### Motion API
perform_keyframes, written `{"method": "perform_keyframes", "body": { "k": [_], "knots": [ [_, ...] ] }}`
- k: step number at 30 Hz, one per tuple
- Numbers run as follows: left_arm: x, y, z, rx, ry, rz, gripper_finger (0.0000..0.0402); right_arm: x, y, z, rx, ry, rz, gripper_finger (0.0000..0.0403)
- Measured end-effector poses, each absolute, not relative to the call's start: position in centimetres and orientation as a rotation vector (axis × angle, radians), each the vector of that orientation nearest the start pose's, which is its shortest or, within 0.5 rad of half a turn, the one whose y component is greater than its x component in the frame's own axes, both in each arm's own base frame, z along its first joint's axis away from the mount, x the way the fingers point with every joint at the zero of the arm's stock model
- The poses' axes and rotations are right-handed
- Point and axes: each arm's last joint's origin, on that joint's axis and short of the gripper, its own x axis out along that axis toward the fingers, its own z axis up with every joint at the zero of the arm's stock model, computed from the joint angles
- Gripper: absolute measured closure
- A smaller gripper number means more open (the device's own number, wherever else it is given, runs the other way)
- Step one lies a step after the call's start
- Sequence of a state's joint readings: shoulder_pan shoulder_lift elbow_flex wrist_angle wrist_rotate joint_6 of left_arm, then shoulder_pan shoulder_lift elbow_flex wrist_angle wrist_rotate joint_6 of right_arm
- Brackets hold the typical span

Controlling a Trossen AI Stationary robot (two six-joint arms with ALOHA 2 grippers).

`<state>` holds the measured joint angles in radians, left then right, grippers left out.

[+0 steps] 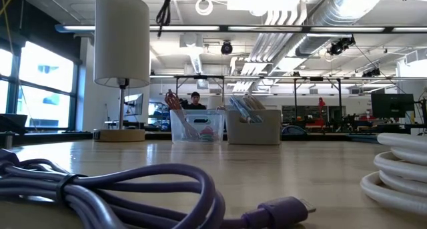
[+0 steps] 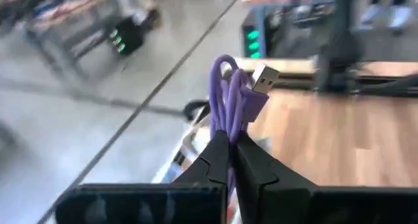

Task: Pick & Place USB Port
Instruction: Put the top violet charger cable into the transparent bin

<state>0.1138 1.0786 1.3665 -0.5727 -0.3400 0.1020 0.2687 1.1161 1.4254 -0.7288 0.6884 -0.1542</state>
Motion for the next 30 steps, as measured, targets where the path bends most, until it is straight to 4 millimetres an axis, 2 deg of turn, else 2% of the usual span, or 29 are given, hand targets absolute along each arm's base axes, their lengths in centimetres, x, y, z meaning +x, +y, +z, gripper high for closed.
{"method": "perform_keyframes", "body": {
  "k": [3,7,15,22,30],
  "knots": [
    [20.1,4.9,42.3,0.051,0.397,0.513,0.0402,19.6,3.5,43.5,-0.336,0.419,-0.387,0.0163],
    [21.3,7.0,40.2,-0.064,0.445,0.583,0.0402,19.6,3.3,43.2,-0.346,0.455,-0.386,0.0163],
    [24.9,11.0,36.4,-0.262,0.381,0.584,0.0402,19.7,2.8,42.5,-0.281,0.512,-0.359,0.0163],
    [27.8,12.8,33.7,-0.315,0.412,0.634,0.0402,19.6,2.8,42.0,-0.204,0.554,-0.288,0.0163],
    [29.2,14.5,31.4,-0.357,0.464,0.645,0.0402,19.6,2.9,42.0,-0.156,0.558,-0.257,0.0163]
  ]
}}
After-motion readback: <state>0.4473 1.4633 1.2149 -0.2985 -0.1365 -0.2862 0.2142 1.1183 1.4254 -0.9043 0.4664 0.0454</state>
